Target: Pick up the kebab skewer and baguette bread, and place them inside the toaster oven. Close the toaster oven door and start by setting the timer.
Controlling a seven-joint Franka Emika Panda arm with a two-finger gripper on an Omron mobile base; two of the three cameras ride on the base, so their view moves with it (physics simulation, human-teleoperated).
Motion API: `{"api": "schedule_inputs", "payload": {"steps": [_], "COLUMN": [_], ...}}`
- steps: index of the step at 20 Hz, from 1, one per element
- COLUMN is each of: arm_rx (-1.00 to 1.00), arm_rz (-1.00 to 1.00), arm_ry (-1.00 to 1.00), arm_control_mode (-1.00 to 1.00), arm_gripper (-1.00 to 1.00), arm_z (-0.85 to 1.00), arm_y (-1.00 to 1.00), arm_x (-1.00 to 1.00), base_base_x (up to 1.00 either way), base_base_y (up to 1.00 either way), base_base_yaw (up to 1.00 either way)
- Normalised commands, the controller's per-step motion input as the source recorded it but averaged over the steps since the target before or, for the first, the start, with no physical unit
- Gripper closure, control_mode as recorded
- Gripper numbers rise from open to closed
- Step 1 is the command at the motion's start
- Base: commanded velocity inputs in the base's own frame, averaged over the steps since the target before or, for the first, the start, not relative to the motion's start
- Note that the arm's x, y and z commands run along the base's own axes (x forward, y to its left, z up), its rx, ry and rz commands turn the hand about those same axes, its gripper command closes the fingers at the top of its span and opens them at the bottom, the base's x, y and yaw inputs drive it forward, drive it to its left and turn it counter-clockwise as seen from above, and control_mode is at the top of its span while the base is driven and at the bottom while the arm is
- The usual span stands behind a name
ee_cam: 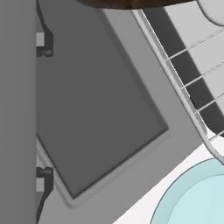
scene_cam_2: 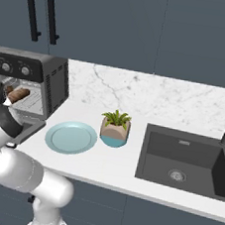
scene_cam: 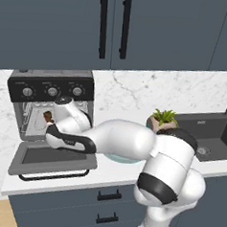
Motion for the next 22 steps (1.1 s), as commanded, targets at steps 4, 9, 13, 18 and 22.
{"api": "schedule_inputs", "payload": {"steps": [4, 9, 13, 18, 22], "arm_rx": [0.00, 0.00, 0.00, 0.00, 0.00], "arm_rz": [-0.08, -0.07, -0.07, -0.07, -0.09], "arm_ry": [0.00, 0.00, 0.00, 0.00, 0.00], "arm_control_mode": [-1.00, -1.00, -1.00, -1.00, -1.00], "arm_gripper": [-1.00, -1.00, -1.00, -1.00, -1.00], "arm_z": [-0.04, 0.00, 0.00, 0.00, 0.00], "arm_y": [0.09, 0.01, 0.01, 0.06, 0.23], "arm_x": [0.36, 0.47, 0.45, 0.25, 0.26], "base_base_x": [0.00, 0.00, 0.00, 0.00, 0.00], "base_base_y": [0.00, 0.00, 0.00, 0.00, 0.00], "base_base_yaw": [0.00, 0.00, 0.00, 0.00, 0.00]}}
